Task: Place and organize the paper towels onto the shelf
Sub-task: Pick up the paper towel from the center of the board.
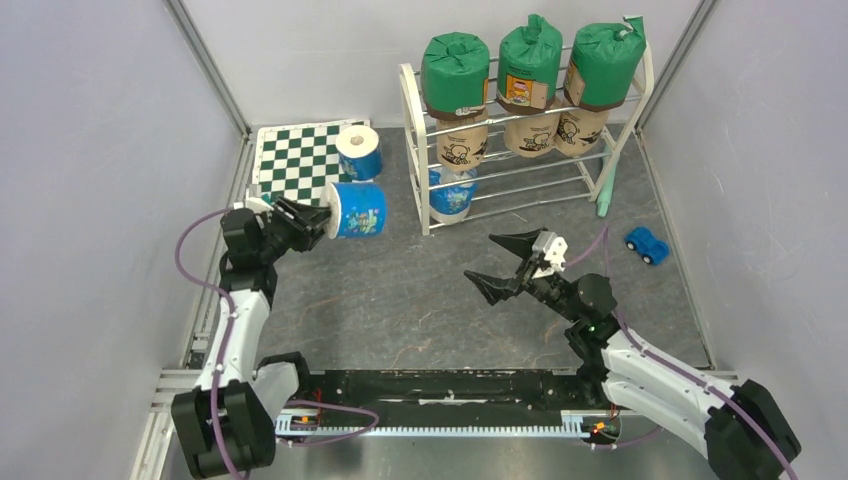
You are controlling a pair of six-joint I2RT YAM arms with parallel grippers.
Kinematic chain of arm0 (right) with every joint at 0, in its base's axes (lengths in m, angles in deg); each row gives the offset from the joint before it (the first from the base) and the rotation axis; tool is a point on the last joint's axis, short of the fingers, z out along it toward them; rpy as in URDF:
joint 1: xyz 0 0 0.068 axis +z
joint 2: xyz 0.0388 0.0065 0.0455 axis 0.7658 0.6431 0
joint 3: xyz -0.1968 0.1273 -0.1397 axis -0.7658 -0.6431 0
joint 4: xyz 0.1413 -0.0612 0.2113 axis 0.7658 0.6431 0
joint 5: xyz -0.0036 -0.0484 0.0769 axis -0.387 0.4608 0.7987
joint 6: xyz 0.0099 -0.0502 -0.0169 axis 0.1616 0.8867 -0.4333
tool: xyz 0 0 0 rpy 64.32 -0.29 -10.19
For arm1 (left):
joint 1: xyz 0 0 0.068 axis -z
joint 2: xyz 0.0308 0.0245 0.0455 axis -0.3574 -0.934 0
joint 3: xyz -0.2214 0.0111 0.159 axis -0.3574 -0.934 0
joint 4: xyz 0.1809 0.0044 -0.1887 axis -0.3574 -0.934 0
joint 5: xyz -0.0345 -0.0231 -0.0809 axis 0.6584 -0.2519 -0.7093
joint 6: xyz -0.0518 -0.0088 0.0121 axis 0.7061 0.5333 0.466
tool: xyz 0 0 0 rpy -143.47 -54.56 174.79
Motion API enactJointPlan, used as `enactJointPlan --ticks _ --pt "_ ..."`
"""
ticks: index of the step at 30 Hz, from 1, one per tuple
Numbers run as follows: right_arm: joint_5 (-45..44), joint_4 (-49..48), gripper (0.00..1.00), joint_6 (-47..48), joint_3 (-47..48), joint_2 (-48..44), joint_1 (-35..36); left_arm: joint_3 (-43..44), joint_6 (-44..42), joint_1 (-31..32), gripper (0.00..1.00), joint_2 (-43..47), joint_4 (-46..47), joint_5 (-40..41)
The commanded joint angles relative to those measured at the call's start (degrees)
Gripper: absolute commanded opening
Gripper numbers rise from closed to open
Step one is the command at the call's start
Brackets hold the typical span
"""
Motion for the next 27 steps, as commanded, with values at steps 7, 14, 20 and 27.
enactJointPlan --ticks 7,14,20,27 --pt "10.6 -29.7 0.98 -11.3 3.6 13.8 3.1 -10.3 26.2 4.6 0.31 7.6 27.9 -12.5" --pt "11.5 -34.6 0.97 -9.5 10.9 22.3 6.4 -14.5 37.0 9.3 0.31 9.4 40.8 -12.1" --pt "13.1 -37.9 0.94 -10.9 16.1 28.7 8.3 -15.8 40.8 13.7 0.33 11.5 46.0 -10.7" --pt "13.2 -37.4 0.93 -9.0 21.2 33.1 10.4 -16.9 44.2 17.1 0.33 11.8 51.1 -9.4"
